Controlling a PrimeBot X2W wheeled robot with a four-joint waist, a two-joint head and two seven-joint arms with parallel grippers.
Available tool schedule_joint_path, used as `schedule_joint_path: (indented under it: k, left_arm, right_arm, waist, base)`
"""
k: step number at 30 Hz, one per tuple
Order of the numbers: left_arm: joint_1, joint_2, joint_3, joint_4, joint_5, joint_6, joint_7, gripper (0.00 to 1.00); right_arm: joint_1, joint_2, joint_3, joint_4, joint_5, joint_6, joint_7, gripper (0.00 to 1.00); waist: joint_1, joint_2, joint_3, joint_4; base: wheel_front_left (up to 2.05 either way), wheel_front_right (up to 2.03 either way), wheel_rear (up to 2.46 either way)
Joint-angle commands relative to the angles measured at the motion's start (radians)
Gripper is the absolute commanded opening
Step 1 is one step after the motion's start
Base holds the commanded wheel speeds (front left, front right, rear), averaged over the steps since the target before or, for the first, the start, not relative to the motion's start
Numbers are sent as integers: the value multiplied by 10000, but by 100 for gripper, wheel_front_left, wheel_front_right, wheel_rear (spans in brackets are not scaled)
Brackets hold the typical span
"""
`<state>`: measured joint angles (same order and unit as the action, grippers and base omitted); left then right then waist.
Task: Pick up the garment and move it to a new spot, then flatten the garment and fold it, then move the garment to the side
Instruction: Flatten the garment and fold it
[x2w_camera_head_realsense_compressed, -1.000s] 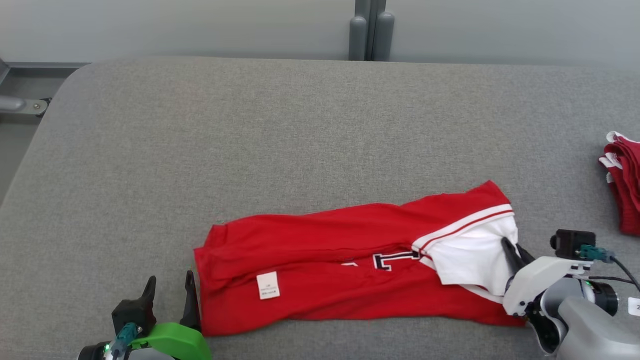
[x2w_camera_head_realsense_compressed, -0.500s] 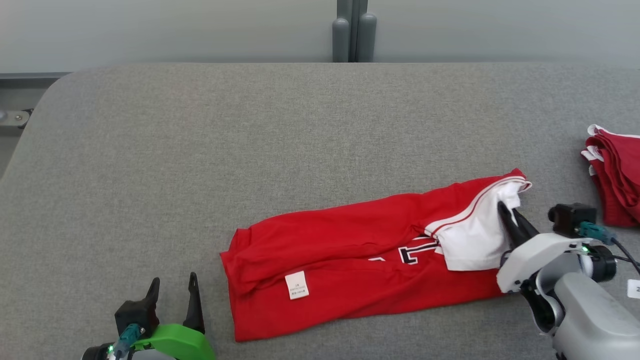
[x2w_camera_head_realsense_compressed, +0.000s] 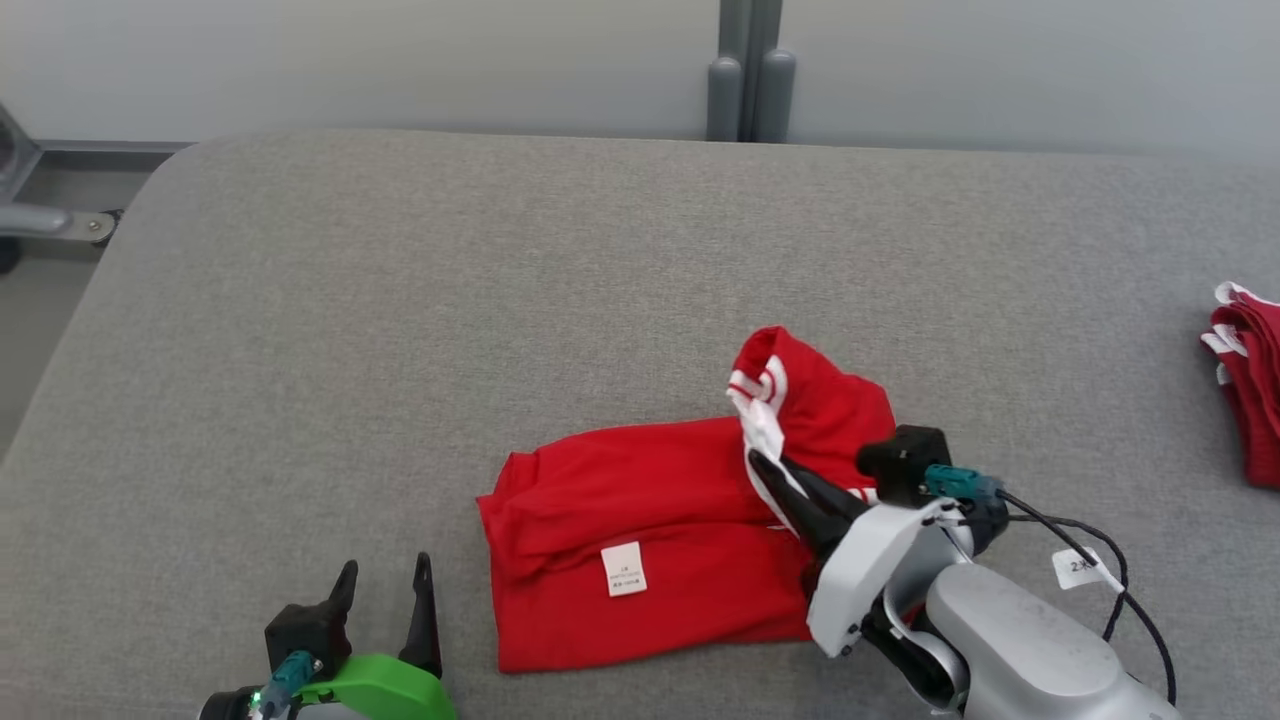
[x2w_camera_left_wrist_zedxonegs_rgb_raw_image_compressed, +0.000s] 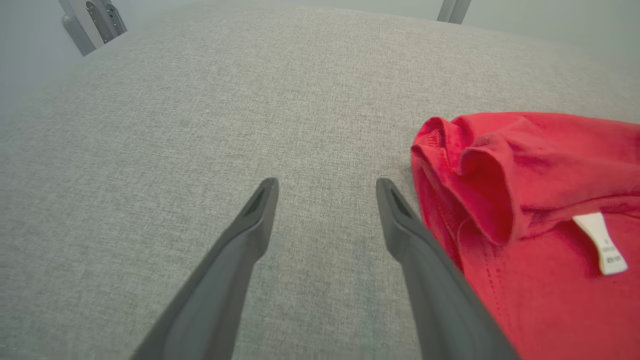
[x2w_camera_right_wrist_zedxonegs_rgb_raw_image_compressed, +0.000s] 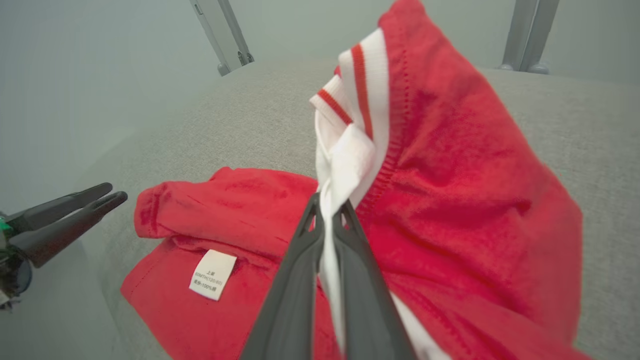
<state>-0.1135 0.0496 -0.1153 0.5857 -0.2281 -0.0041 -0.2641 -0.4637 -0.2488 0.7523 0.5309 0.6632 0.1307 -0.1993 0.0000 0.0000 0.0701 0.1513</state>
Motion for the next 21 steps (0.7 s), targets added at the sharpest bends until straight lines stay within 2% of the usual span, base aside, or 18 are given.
schedule_joint_path:
  k: [1, 6, 11, 20, 21]
  left_arm:
    - [-2, 28, -75, -5, -41, 15, 6, 100]
    - [-113, 25, -500, -133, -260, 93, 6, 100]
    - [-243, 28, -1006, -200, -442, 145, 6, 100]
    - [-258, 25, -1242, -185, -524, 210, 7, 100]
    - [-253, 25, -1246, -193, -534, 221, 7, 100]
  right_arm:
    - [-126, 21, 146, -31, 30, -3, 52, 0]
    - [-589, 310, 865, 334, 168, -5, 133, 0]
    - [-1082, 767, 1414, 1217, 418, -5, 77, 0]
    - [-1680, 1459, 2050, 2523, 904, -3, -260, 0]
    - [-1718, 1509, 2101, 2657, 969, -3, -295, 20]
  waist:
    - [0, 0, -6, 401]
    - [0, 0, 120, 1197]
    - [0, 0, 243, 2181]
    - [0, 0, 336, 3040]
    - [0, 0, 341, 3066]
  base:
    - [0, 0, 0]
    - [0, 0, 0]
    - [0, 0, 0]
    - [0, 0, 0]
    - [0, 0, 0]
